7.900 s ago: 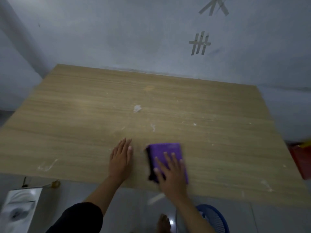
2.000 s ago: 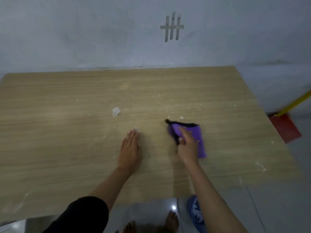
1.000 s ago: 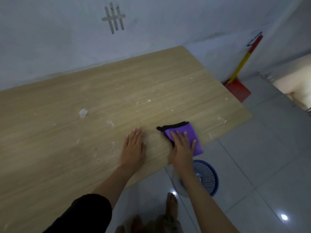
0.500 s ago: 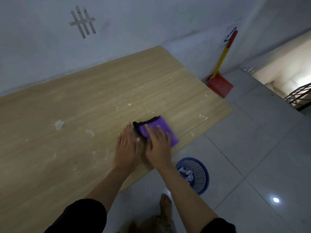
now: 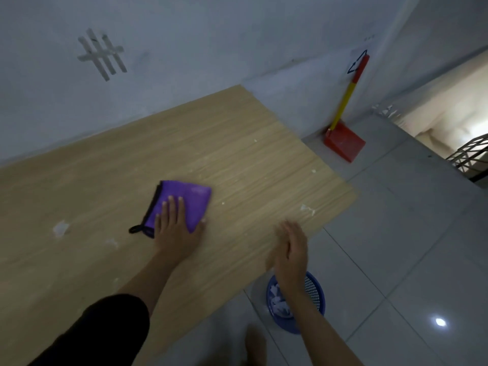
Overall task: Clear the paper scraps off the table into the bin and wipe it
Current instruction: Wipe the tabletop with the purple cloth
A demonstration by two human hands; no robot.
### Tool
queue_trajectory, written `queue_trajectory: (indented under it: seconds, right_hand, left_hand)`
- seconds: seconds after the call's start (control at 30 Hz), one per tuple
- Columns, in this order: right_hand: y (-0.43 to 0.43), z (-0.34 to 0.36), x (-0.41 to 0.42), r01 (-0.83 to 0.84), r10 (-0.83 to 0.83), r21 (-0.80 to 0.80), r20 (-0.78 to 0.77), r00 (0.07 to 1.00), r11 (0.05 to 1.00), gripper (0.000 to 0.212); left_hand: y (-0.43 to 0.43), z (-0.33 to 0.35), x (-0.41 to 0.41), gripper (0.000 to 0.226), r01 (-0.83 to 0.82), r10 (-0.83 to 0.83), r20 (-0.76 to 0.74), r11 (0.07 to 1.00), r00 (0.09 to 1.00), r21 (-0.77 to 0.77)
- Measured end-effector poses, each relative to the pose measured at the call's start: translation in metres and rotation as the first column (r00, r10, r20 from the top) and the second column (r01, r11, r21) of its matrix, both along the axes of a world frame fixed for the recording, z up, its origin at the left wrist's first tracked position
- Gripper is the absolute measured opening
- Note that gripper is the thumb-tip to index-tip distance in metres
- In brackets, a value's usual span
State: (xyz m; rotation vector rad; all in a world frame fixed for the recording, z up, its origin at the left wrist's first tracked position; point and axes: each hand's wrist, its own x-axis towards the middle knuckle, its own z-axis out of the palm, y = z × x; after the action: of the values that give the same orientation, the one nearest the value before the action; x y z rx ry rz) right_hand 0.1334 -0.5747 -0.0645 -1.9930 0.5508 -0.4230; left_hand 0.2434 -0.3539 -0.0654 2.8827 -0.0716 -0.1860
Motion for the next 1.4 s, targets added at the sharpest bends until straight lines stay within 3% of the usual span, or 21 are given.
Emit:
queue_trajectory:
  seconds: [0.13, 0.2, 0.3, 0.37, 0.47, 0.67, 0.87, 0.97, 1.03, 1.17, 1.3, 1.4]
  right_hand:
    - [-0.059, -0.019, 0.008, 0.079, -0.108, -0.207, -0.132, 0.985, 0.975, 0.052]
    - [-0.079, -0.022, 0.011, 0.018, -0.048, -0.224, -0.127, 0.991, 0.974, 0.046]
    - [-0.097, -0.017, 0.009, -0.001, -0.009, -0.146, -0.071, 0.997, 0.989, 0.043]
    - [-0.105, -0.011, 0.008, 0.069, -0.070, -0.029, -0.047, 0.996, 0.997, 0.043]
    - [-0.112, -0.008, -0.001, 0.174, -0.174, 0.017, -0.010, 0.985, 0.985, 0.044]
    - [-0.127, -0.014, -0.036, 0.313, -0.302, 0.069, -0.129, 0.944, 0.947, 0.045]
    - [-0.137, -0.038, -0.072, 0.159, -0.163, -0.040, -0.349, 0.923, 0.986, 0.046]
    - [-0.134, -0.042, -0.082, 0.091, -0.103, -0.049, -0.388, 0.916, 0.995, 0.042]
    - [-0.129, -0.039, -0.084, 0.050, -0.064, -0.049, -0.369, 0.927, 0.998, 0.045]
    - [-0.121, -0.027, -0.070, 0.031, -0.050, -0.065, -0.315, 0.948, 0.997, 0.044]
    - [-0.118, -0.011, -0.040, 0.031, -0.047, -0.079, -0.209, 0.977, 0.996, 0.043]
    - [-0.123, -0.007, -0.016, 0.014, -0.025, -0.068, -0.162, 0.986, 0.998, 0.043]
  left_hand:
    - [-0.015, 0.000, 0.051, 0.066, -0.063, 0.064, 0.008, 0.998, 0.998, -0.011]
    - [-0.031, -0.002, 0.064, 0.060, -0.078, 0.078, -0.001, 0.997, 0.997, -0.020]
    - [-0.071, -0.005, 0.063, 0.059, 0.003, -0.002, 0.041, 0.999, 0.999, -0.033]
    - [-0.105, -0.002, 0.047, 0.068, 0.103, -0.098, 0.076, 0.992, 0.992, -0.066]
    - [-0.158, -0.001, 0.004, 0.067, 0.232, -0.230, 0.037, 0.970, 0.972, -0.069]
    - [-0.230, -0.005, -0.090, 0.050, 0.452, -0.451, 0.026, 0.891, 0.892, -0.045]
    - [-0.241, -0.003, -0.122, 0.046, 0.656, -0.653, -0.151, 0.754, 0.743, -0.030]
    - [-0.234, 0.000, -0.116, 0.049, 0.651, -0.667, -0.036, 0.736, 0.744, -0.184]
    - [-0.233, 0.014, -0.110, 0.043, 0.569, -0.609, 0.021, 0.728, 0.793, -0.384]
    - [-0.220, 0.046, -0.082, 0.031, 0.233, -0.305, 0.014, 0.696, 0.952, -0.679]
    - [-0.194, 0.072, -0.038, 0.028, 0.049, 0.008, 0.070, 0.631, 0.998, -0.775]
    - [-0.175, 0.074, 0.005, 0.029, 0.036, 0.160, 0.187, 0.660, 0.969, -0.750]
